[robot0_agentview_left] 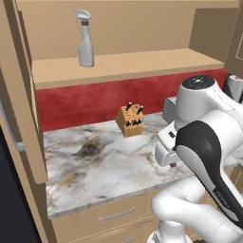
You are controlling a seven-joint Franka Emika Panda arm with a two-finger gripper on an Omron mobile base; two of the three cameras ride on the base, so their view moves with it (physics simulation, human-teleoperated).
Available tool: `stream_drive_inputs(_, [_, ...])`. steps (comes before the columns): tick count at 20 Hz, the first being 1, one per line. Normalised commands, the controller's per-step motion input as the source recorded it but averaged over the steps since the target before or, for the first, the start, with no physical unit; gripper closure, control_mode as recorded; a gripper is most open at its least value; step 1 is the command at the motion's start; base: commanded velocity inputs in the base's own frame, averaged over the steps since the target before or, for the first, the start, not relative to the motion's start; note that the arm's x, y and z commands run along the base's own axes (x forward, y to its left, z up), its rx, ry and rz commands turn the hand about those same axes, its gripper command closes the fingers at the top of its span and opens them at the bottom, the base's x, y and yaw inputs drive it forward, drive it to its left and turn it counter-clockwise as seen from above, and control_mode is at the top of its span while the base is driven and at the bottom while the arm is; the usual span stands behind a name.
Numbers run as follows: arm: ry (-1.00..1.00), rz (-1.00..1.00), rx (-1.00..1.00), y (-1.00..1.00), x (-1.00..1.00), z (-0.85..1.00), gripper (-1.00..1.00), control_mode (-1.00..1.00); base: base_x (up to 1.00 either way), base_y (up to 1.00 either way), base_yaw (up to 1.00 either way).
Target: Locate and retrieve the spray and spray from the cabinet. Place them next to the sink.
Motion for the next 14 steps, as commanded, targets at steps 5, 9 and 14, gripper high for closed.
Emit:
stream_drive_inputs(5, [0.0, 0.0, 0.0, 0.0, 0.0, 0.0, -1.0, 1.0, 0.66, 0.0, 0.0])
stream_drive_inputs(9, [0.0, 0.0, 0.0, 0.0, 0.0, 0.0, -1.0, 1.0, 0.6, 0.02, 0.0])
stream_drive_inputs(14, [0.0, 0.0, 0.0, 0.0, 0.0, 0.0, -1.0, 1.0, 0.64, 0.14, 0.0])
